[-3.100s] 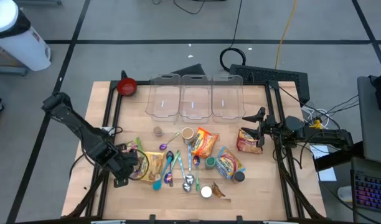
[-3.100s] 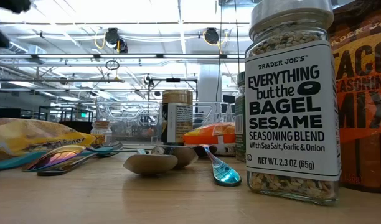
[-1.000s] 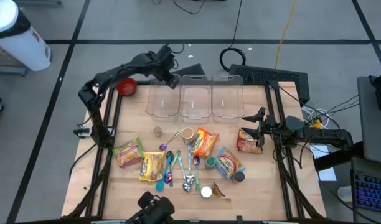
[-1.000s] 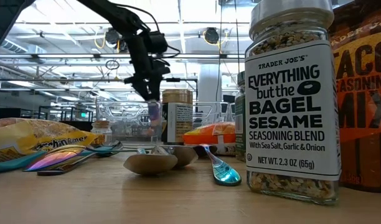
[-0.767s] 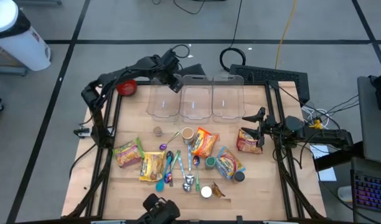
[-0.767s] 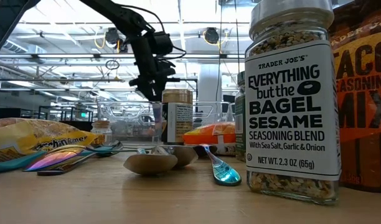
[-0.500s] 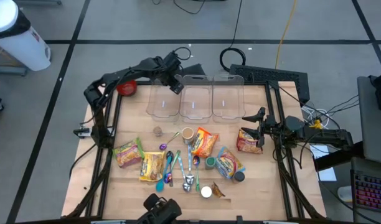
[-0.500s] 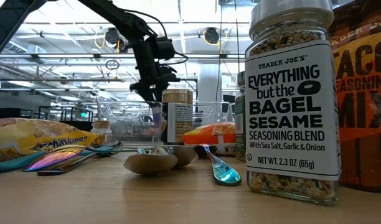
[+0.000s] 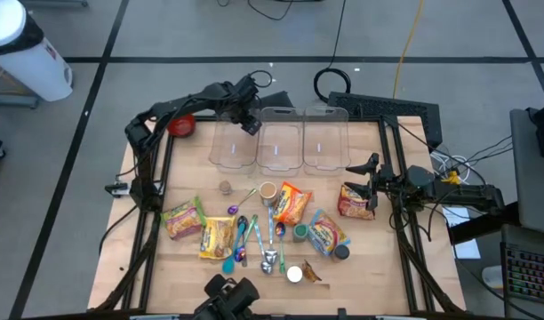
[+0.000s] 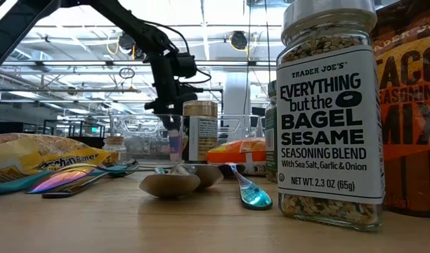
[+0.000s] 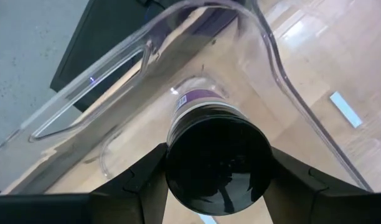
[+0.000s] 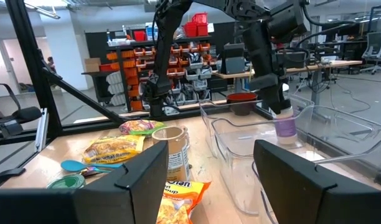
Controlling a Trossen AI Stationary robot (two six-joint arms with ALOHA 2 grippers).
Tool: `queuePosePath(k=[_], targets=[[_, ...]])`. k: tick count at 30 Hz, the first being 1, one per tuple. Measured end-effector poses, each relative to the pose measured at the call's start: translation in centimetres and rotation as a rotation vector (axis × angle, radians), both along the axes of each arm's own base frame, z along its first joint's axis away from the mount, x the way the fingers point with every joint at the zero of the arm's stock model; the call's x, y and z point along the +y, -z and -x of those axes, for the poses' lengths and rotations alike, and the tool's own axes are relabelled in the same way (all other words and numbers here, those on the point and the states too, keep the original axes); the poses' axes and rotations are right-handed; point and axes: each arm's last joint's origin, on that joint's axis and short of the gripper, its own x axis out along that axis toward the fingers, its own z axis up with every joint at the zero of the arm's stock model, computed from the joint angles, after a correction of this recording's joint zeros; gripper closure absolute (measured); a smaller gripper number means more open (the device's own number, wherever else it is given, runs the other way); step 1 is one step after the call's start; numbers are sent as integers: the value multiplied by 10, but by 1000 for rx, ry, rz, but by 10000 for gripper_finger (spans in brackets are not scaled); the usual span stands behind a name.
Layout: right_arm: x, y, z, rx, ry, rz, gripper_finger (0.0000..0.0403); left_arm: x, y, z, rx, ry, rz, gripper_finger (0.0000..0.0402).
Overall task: Pick & Place Food Item
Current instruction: Put the purple seasoning bottle into the left transparent bin, then put the brown seasoning bottle into the left transparent bin
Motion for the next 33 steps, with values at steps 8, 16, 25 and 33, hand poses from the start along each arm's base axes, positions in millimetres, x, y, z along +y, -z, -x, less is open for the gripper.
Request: queuePosePath(k=[8, 16, 25, 33], targets=[[0, 0, 0, 0, 0, 0, 170, 0, 4, -1, 22, 41, -7, 94], [0, 0, 0, 0, 0, 0, 170, -9, -22, 7, -12, 56, -37, 47], [0, 0, 0, 0, 0, 0, 170, -75, -83, 28, -63, 127, -63, 50], [0, 0, 0, 0, 0, 0, 170, -160, -77, 60, -181, 212, -64, 47]])
